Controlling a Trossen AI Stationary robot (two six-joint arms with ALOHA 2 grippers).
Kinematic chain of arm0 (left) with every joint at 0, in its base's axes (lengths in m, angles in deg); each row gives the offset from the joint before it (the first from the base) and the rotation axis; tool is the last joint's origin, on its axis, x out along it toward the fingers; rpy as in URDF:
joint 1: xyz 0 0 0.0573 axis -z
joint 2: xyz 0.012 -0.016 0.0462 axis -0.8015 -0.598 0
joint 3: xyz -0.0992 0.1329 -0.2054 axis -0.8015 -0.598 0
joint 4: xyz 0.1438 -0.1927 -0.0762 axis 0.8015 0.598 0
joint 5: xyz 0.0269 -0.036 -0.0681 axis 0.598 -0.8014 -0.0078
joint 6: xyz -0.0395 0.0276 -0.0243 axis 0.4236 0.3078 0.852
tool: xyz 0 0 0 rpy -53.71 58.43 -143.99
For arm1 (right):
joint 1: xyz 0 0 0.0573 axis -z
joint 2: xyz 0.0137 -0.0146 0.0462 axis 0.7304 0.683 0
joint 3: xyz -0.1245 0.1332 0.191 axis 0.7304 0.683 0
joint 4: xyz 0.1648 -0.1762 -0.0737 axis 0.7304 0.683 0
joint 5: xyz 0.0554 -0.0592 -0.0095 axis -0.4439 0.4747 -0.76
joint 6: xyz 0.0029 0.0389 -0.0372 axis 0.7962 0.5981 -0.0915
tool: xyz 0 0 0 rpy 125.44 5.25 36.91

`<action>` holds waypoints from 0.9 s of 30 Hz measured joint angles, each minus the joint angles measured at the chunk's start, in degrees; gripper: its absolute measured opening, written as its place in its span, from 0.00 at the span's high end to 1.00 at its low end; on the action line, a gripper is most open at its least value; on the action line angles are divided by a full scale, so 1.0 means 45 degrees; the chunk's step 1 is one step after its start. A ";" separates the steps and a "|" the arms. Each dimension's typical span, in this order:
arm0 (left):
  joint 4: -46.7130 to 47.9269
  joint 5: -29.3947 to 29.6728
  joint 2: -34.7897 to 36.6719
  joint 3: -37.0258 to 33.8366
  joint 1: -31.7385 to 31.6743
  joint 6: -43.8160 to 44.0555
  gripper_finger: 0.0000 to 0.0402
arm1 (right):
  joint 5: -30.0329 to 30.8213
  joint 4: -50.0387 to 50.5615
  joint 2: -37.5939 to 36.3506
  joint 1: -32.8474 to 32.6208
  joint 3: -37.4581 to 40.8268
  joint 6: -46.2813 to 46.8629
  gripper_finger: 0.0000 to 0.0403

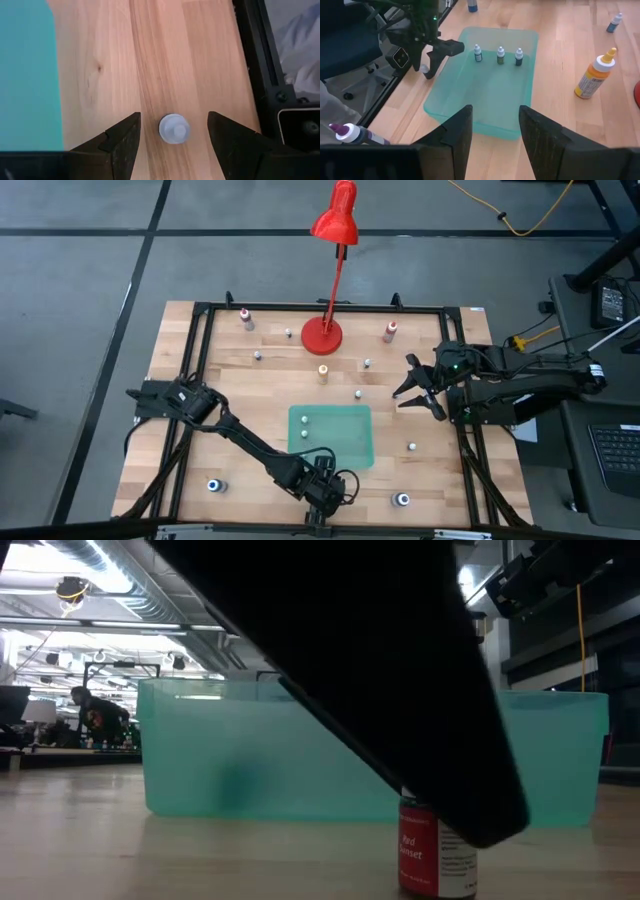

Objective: Pick & Place food coloring
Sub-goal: Put the small black food coloring bottle into the blue bin

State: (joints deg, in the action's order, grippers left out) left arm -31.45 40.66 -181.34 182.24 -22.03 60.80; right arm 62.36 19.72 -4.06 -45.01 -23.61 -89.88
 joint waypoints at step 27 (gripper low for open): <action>0.0816 0.0730 0.0034 0.1383 0.0142 0.0567 0.85 | 0.0000 -0.0005 0.0004 -0.0003 0.0000 0.0024 0.60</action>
State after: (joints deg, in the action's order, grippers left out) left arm -27.77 43.94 -181.19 188.46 -21.39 63.35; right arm 62.36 19.70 -4.05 -45.02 -23.61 -89.77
